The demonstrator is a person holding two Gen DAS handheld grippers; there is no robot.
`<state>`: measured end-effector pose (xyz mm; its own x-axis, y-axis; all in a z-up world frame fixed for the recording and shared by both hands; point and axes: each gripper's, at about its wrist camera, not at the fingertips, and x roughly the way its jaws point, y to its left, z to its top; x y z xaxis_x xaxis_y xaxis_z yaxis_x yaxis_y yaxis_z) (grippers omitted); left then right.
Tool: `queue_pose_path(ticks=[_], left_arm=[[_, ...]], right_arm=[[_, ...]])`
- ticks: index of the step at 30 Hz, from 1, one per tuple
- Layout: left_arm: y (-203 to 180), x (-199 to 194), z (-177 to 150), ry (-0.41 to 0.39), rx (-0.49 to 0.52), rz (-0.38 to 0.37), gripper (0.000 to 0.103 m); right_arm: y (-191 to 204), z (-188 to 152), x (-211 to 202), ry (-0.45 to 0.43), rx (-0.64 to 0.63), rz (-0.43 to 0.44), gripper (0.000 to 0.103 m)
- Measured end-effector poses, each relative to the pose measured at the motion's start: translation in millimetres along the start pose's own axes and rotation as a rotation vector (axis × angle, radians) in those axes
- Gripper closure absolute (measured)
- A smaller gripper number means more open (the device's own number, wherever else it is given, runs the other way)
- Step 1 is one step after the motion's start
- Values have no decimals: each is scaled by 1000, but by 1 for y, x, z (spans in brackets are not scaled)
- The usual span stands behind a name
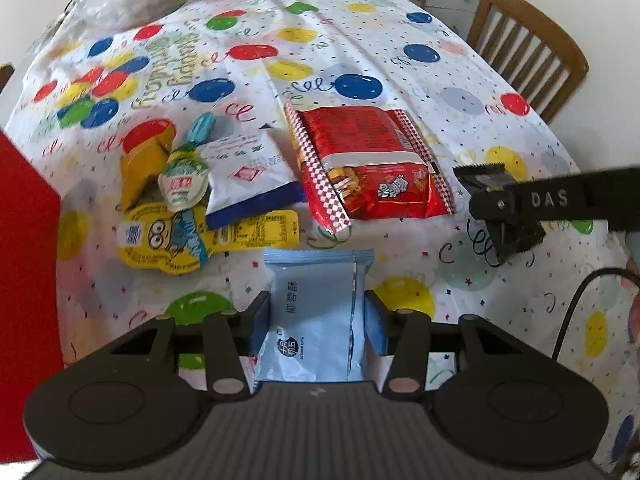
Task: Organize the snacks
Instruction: 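Grasp the blue packet with the left tool while the right tool grasps the black packet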
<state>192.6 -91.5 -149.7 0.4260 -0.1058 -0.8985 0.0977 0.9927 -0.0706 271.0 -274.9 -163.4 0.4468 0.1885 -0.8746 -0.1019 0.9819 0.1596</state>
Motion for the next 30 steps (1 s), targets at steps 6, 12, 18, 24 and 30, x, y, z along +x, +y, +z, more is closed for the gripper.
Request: queue_pose_path(ticks=[6,12,18,24,30], left_arm=[[6,-20,-3,-16,-52,-13,55],[19,-51,-6,-51,-98,-33,55],[39,-83,-13,-76,-140,-34,55],[66,-115,-20,-97,-173,-27,55],[103,-145,-29,-125,-212,-13,55]], right_arm=[[5,-6,-19,-11,-9,33,69],[20,-12,-48,-32,-43,71,68],[43,-17,-77,-66,-83,108,68],[75,-23,-100,-91,-117,152,68],[117,-29,-114,-106,-152,201,68]])
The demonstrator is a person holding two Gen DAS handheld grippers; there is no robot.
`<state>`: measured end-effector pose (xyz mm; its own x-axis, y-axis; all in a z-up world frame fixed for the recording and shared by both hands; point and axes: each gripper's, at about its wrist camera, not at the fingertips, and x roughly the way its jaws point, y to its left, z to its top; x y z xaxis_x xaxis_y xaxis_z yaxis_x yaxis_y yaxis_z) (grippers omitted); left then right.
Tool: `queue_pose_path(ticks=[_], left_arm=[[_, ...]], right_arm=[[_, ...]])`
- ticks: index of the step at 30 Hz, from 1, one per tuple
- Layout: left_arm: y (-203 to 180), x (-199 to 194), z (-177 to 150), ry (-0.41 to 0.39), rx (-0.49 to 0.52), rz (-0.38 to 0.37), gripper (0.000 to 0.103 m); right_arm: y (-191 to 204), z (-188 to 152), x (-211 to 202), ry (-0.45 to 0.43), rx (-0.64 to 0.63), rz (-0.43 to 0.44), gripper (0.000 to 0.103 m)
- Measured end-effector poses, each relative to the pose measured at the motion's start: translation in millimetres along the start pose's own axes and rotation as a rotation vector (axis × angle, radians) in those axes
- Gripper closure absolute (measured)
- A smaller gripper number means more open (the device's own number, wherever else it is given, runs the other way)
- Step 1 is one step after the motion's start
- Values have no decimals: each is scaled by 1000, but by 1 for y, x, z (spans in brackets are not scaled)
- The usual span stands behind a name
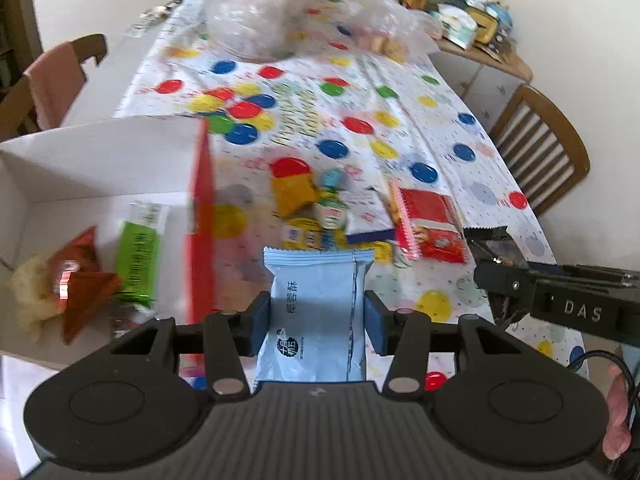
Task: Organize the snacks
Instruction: 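Grasp the blue packet with the left tool while the right tool grasps the black packet, then carry both packets into the cardboard box and open both tools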
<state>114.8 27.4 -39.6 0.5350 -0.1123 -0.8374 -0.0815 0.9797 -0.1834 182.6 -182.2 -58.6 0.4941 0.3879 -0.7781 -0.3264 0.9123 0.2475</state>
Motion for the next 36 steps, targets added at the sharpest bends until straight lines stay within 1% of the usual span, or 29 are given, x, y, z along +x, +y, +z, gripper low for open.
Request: queue_pose_path(ticks=[3,13,21,28,32,36], left_arm=[[20,-13,0,-22,-6,15,55],[99,-47,2,-70,-72,55,55],[160,-61,5,-97,-119,95,55],[211,-56,16,-90,-132,161,55],[233,-42,23,-57,-125,196,55],[246,-26,29,-22,-102,223,55]], right_arm=[[22,1,3,-3,-22,11,68],[98,9,15,-12,-93,57,68],[158,15,38,-1,-157,72,68],[201,22,69,24,-225,72,68],[219,23,89,57,-262,71,68],[233,25,111,82,-301,62,68]])
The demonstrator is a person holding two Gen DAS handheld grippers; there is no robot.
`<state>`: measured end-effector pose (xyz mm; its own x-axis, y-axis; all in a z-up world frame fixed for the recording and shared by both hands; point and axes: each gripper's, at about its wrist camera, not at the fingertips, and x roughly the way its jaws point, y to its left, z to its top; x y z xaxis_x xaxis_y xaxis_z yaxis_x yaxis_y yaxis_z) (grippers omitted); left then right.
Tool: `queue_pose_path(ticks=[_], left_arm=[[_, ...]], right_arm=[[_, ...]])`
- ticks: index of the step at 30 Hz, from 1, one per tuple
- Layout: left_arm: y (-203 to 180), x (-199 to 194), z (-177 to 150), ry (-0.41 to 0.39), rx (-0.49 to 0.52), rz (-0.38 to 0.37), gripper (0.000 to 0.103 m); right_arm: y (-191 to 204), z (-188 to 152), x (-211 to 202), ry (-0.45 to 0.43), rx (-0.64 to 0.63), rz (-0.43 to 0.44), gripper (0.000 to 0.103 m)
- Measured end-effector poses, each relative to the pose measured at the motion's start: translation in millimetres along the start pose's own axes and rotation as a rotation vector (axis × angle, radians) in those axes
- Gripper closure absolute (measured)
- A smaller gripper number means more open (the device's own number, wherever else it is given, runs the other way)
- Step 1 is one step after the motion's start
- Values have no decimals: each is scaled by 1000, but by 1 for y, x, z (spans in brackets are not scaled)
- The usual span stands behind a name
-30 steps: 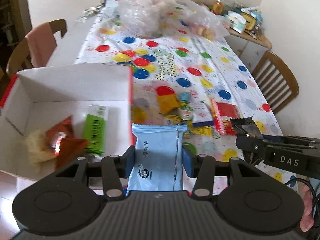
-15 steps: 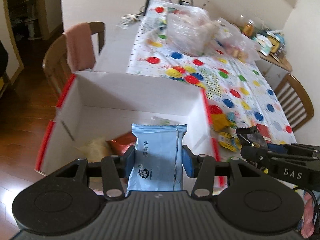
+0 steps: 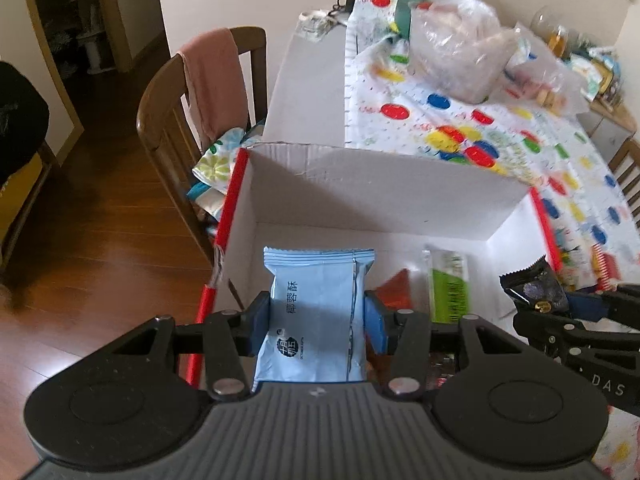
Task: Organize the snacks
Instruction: 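Carry both packets into the cardboard box and open both tools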
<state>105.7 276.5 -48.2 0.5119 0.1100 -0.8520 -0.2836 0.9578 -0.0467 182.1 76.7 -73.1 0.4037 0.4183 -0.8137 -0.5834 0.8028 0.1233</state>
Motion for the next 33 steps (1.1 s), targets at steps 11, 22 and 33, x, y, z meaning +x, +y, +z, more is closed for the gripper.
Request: queue_pose_path(ticks=[11,22,33], left_arm=[[3,39,15,93,62,1,55],[-3,56,18,142,97,3,55],[-4,44,14,109,71,-8,41]], right_arm=[[14,15,51,74,-46,14,68],[17,15,66,109,-61,7,65],[11,13,49,74,-36,26,58]])
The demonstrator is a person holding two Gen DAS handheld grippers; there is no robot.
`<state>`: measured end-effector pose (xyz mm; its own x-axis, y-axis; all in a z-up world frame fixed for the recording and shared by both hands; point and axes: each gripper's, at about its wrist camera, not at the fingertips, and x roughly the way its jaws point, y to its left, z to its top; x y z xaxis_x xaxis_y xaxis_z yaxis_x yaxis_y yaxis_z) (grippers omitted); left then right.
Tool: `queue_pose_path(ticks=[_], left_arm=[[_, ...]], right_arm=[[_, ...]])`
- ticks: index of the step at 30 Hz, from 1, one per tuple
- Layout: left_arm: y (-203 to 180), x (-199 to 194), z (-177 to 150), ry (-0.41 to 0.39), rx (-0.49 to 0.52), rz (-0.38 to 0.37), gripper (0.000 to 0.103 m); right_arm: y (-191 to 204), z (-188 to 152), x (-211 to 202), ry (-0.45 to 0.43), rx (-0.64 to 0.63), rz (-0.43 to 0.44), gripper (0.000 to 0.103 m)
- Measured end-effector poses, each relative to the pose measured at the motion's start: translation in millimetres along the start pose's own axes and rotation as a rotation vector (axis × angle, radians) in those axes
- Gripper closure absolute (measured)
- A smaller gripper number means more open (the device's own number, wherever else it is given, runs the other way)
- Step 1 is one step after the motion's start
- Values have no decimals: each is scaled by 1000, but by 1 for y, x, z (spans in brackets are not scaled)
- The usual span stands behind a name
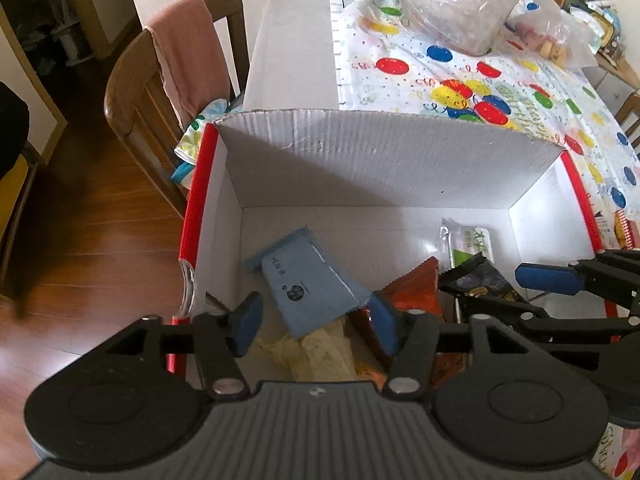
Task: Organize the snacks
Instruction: 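Carry both packets into the cardboard box and open both tools, then move both tools back over the remaining snacks on the table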
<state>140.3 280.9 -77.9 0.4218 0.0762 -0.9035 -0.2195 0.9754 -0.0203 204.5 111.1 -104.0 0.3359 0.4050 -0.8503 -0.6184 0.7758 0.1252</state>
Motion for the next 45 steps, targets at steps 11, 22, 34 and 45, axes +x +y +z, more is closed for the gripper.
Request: queue_pose_path(ticks=[11,22,34,45], left_arm=[[-6,-40,-16,-120,-31,-29,31],[-19,-79,-38,-249,-55,-69,23],[-69,-108,-56,-335,-16,-117,18],[-148,-115,-60,-375,-16,-204,2]], right_arm=[[3,-9,-42,-80,-1,27,32],[-4,-23,-85,-151,11,65,15],[-39,-53,-138,-245,31,72,0],[-116,-94,-175,-256,38,46,0]])
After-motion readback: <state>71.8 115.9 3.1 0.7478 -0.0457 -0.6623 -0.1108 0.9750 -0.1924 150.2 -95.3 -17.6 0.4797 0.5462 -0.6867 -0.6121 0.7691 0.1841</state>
